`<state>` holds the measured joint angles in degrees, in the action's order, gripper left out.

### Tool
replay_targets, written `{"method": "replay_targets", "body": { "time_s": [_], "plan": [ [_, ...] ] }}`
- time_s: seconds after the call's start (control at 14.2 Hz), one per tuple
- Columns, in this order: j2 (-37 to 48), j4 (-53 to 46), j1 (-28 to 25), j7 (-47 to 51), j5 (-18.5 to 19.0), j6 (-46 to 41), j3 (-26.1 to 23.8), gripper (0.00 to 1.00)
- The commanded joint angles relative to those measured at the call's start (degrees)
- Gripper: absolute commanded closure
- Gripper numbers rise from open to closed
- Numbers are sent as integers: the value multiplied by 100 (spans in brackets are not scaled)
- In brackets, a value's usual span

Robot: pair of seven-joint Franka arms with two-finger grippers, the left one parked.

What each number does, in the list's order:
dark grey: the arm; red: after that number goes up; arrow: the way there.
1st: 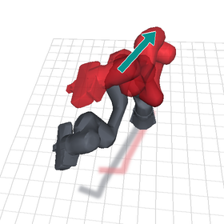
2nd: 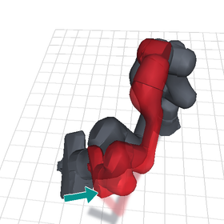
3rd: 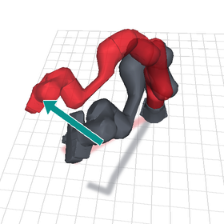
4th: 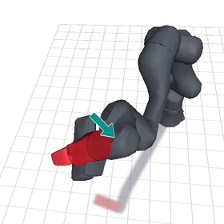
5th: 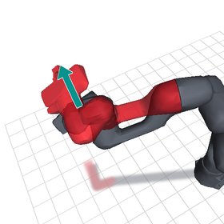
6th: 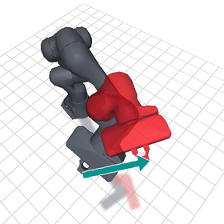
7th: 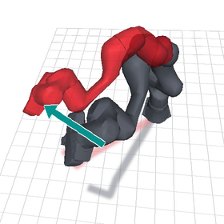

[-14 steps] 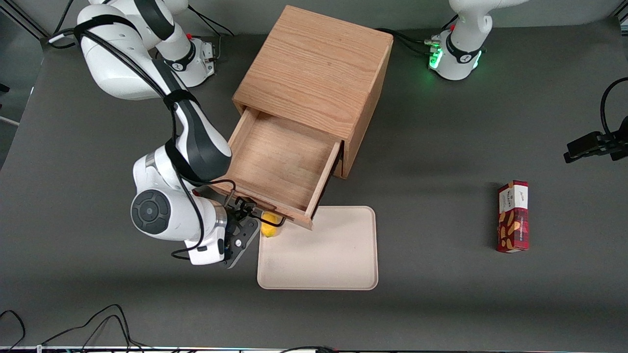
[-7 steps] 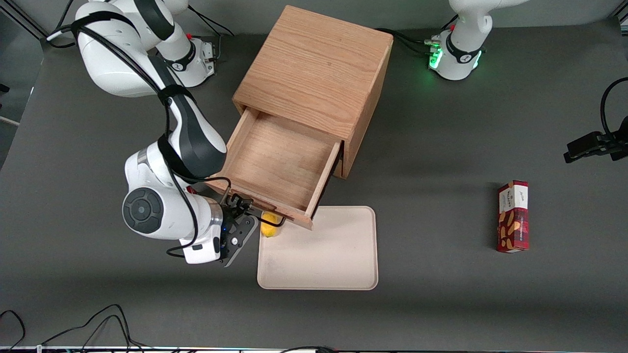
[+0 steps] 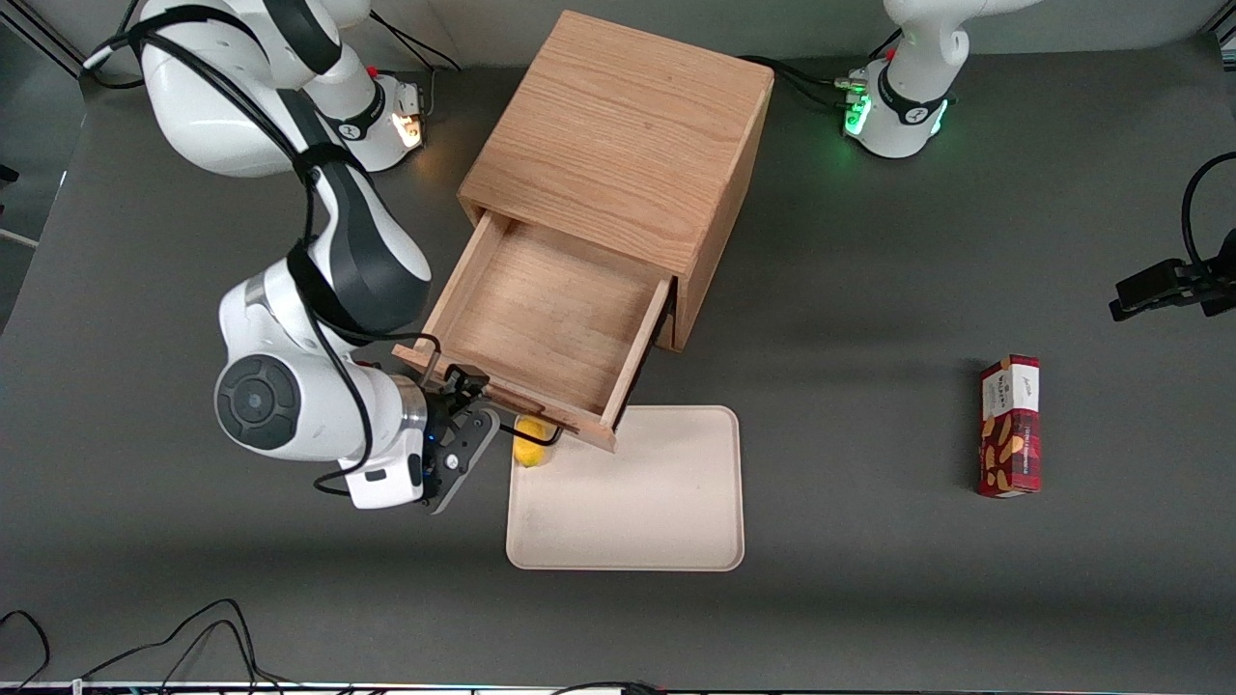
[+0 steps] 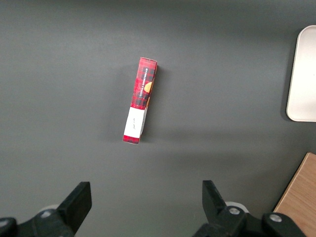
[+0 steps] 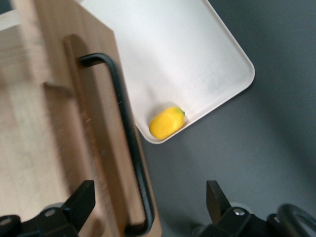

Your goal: Open upper drawer

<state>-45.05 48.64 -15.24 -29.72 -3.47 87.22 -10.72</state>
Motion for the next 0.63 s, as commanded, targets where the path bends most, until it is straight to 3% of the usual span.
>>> {"method": "replay_targets", "body": {
  "time_s": [0.0,0.56],
  "plan": [
    [575,67,108,-8,-137,-450,53,0],
    [2578,2261,1092,-104,-128,-479,-26,0]
  ]
}}
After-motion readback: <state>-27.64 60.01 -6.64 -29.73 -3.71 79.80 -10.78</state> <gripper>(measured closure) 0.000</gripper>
